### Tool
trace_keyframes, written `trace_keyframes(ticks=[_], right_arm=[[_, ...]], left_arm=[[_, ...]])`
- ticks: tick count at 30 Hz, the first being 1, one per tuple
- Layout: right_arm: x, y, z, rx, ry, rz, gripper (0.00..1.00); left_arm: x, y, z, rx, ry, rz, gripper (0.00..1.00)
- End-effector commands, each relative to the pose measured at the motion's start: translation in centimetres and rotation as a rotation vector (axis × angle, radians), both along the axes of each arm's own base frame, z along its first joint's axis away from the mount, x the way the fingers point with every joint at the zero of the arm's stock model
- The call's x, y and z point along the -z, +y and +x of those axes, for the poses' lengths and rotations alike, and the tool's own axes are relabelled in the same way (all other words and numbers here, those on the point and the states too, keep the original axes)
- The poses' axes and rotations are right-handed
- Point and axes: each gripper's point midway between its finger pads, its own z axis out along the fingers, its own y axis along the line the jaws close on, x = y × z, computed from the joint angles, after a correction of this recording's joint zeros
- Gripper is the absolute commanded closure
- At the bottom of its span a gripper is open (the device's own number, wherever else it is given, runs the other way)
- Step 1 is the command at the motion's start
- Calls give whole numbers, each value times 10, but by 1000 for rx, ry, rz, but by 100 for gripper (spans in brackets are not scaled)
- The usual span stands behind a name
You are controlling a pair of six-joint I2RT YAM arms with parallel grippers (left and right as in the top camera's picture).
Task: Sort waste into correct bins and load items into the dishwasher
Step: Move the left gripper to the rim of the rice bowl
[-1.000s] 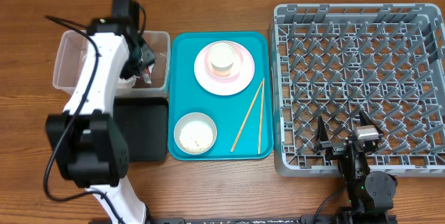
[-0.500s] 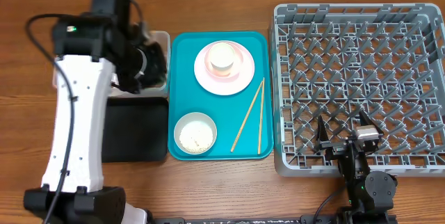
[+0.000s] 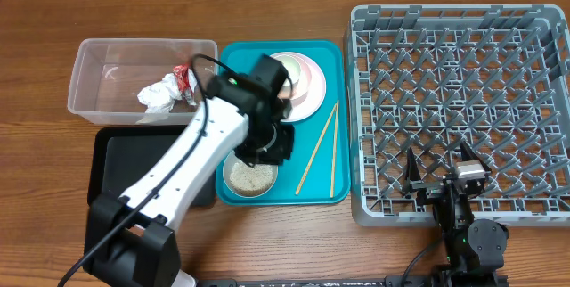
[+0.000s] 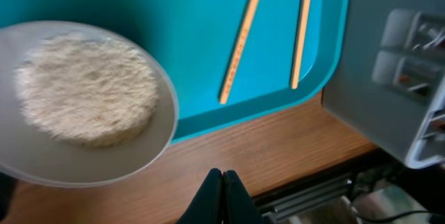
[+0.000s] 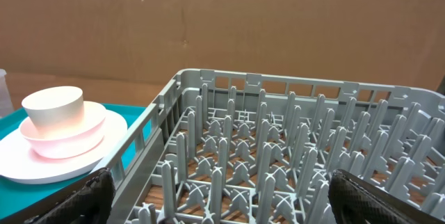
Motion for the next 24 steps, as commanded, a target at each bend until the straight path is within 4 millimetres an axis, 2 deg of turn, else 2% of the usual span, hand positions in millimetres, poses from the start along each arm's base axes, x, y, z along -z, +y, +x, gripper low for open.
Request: trace_keyframes(ticks=[1,9,14,16,20,24], right_arm=[[0,-1,0,2,-10,-3,0],[0,-1,0,2,-10,-3,0],[0,-1,0,2,-10,-3,0],[0,-1,0,2,-10,-3,0],[1,-1,0,2,-9,-3,0],[0,-1,0,2,-10,-3,0]], left_arm=[[18,-2,-9,23,5,29,96],[44,8,-9,22,-45,126,96],[49,13,-4,20,-78,161,95],[49,14,-2,19,-88,167,91],[49,13,1,18,-101,161,76],[49,11,4,15,-112,154,70]])
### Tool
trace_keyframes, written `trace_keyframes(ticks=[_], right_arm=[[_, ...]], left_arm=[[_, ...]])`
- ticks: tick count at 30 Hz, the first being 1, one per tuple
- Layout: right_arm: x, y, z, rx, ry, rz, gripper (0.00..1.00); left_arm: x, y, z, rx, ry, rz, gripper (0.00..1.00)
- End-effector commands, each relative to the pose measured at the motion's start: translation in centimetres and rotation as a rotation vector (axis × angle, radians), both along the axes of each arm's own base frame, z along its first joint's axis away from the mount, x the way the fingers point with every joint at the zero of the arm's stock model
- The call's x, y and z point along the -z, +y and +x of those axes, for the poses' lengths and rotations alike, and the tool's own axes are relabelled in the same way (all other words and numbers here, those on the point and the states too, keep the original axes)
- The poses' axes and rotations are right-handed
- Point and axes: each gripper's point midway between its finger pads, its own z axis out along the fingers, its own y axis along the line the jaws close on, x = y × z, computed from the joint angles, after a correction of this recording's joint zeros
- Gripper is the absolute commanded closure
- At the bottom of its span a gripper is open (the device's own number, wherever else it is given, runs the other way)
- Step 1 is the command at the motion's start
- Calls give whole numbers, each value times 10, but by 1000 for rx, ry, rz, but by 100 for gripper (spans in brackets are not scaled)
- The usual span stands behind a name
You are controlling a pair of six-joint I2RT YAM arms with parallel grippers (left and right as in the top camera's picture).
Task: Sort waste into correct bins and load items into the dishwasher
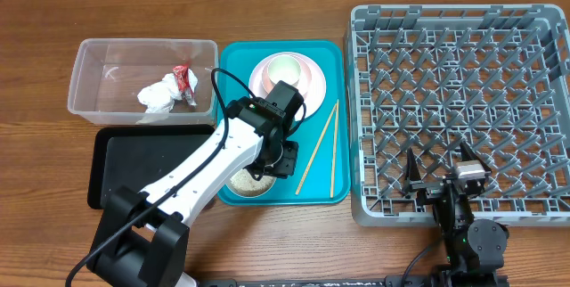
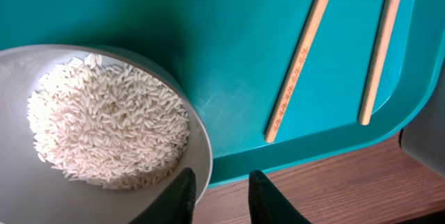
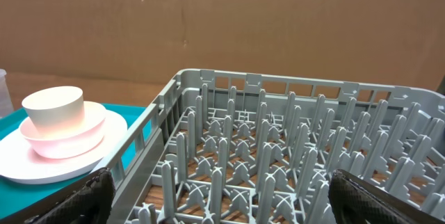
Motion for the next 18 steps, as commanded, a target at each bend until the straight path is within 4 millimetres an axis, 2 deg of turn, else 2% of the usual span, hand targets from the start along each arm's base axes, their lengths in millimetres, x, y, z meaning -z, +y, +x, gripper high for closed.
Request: trace_keyframes(ticks=[1,18], right_arm=[[1,-1,0,3,-9,-3,0],[1,-1,0,3,-9,-3,0]], left_arm=[[3,1,1,-6,-10,14,70],[3,2,4,-18,-22,24,78]])
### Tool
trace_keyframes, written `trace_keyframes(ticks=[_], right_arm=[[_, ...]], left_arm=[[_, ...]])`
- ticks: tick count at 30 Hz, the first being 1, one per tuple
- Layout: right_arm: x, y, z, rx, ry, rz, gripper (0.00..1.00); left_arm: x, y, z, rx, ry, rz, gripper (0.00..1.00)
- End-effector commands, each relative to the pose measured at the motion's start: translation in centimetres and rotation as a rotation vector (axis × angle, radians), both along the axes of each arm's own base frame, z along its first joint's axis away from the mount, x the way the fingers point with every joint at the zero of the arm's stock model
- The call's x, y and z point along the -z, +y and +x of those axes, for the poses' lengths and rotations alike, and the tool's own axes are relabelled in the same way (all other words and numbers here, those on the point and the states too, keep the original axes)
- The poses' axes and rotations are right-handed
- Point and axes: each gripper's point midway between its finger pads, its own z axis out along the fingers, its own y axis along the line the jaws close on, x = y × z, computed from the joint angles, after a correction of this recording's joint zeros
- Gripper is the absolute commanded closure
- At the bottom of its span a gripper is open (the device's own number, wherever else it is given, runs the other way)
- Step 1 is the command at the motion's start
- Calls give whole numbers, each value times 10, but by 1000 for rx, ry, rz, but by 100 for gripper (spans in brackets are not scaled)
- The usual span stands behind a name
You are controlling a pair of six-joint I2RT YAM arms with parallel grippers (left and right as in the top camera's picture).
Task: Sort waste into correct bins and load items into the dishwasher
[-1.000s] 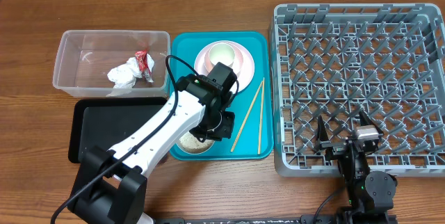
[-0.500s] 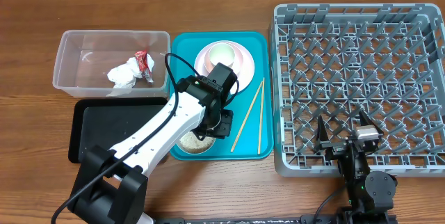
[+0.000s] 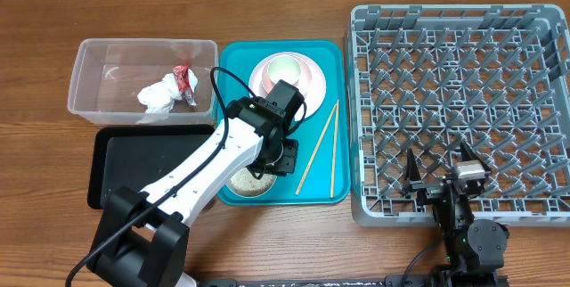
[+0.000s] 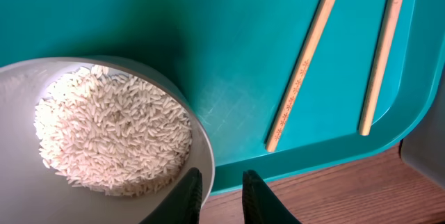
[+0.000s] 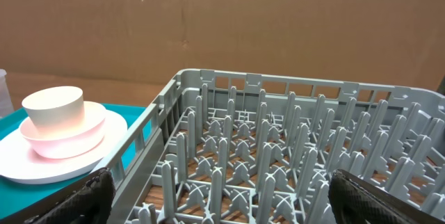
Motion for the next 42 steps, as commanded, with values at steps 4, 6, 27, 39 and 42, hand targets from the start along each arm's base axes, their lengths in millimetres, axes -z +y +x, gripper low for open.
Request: trace_keyframes(ticks=[4,6,27,39,42], right_arm=[[1,-1,0,2,-9,-3,0],[1,-1,0,2,-9,-3,0],[1,-1,0,2,-9,-3,0],[1,-1,0,2,-9,-3,0],[1,-1,0,2,-9,-3,0]], left_arm=[[3,3,-1,-5,-3,23,78],[3,3,-1,-5,-3,23,79],[4,5,2,-7,-18,40,88],[20,9,-2,-7,-18,45,84],[26,12,-3,-8,-27,55,81]])
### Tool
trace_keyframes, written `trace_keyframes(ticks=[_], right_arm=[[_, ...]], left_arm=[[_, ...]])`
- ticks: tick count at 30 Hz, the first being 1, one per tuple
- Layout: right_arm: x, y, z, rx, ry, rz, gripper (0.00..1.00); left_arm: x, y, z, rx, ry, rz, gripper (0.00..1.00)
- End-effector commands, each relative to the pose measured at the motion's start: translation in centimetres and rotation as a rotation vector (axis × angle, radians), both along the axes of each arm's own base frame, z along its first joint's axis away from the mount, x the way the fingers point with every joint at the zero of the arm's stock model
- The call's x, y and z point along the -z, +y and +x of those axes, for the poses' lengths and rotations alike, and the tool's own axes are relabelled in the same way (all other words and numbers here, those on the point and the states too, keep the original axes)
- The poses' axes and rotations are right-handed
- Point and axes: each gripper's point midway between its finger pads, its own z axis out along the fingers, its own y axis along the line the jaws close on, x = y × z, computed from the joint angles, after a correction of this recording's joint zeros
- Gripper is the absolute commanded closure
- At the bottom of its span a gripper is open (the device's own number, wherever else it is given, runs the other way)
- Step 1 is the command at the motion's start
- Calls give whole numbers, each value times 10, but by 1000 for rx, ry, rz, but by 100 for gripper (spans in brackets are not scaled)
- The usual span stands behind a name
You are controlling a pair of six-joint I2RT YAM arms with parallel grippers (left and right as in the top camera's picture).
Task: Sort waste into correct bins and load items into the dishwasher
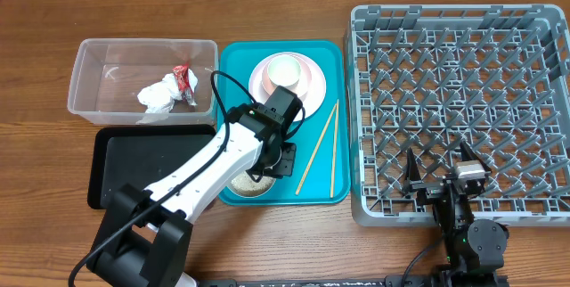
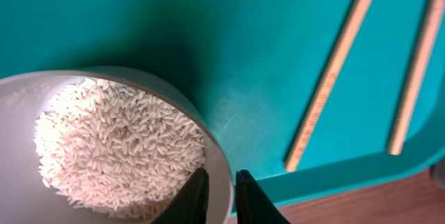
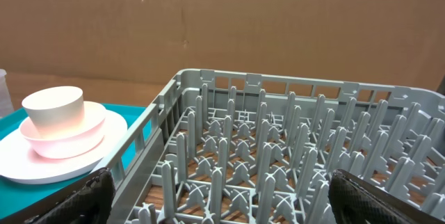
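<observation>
A grey bowl of white rice (image 2: 104,147) sits at the front left of the teal tray (image 2: 208,29). My left gripper (image 2: 221,200) is shut on the bowl's right rim, one finger inside over the rice and one outside. From overhead the left gripper (image 1: 276,158) covers the right side of the bowl (image 1: 245,182). Two wooden chopsticks (image 1: 319,147) lie on the tray's right side. A cup stacked on a pink bowl and a white plate (image 1: 287,77) stands at the tray's back. My right gripper (image 3: 240,200) hangs open over the grey dish rack (image 3: 278,154), holding nothing.
A clear bin (image 1: 98,55) at the left holds crumpled white paper and a red wrapper (image 1: 184,82). A black tray (image 1: 134,162) lies in front of it. The dish rack (image 1: 459,100) fills the right side. The table is brown wood.
The left fingers have drawn closer together and now pinch the bowl's rim. The left wrist camera sits a little closer to the bowl. The right arm has not moved.
The left gripper was shut, higher above the bowl and the tray's front edge. Then it was low and open beside the bowl's right rim. Its gap then narrowed across the rim, and now it grips the rim. The right arm stayed still.
</observation>
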Motion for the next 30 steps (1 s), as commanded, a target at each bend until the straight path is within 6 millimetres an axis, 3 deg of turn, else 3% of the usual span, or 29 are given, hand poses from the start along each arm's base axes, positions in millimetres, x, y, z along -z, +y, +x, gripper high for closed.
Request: trace_keyframes(ticks=[1,11,30], right_arm=[[1,-1,0,3,-9,-3,0],[1,-1,0,3,-9,-3,0],[1,-1,0,3,-9,-3,0]], left_arm=[[10,8,-4,-7,-1,42,81],[22,11,-3,-10,-26,47,80],[23,6,6,-48,-59,23,85]])
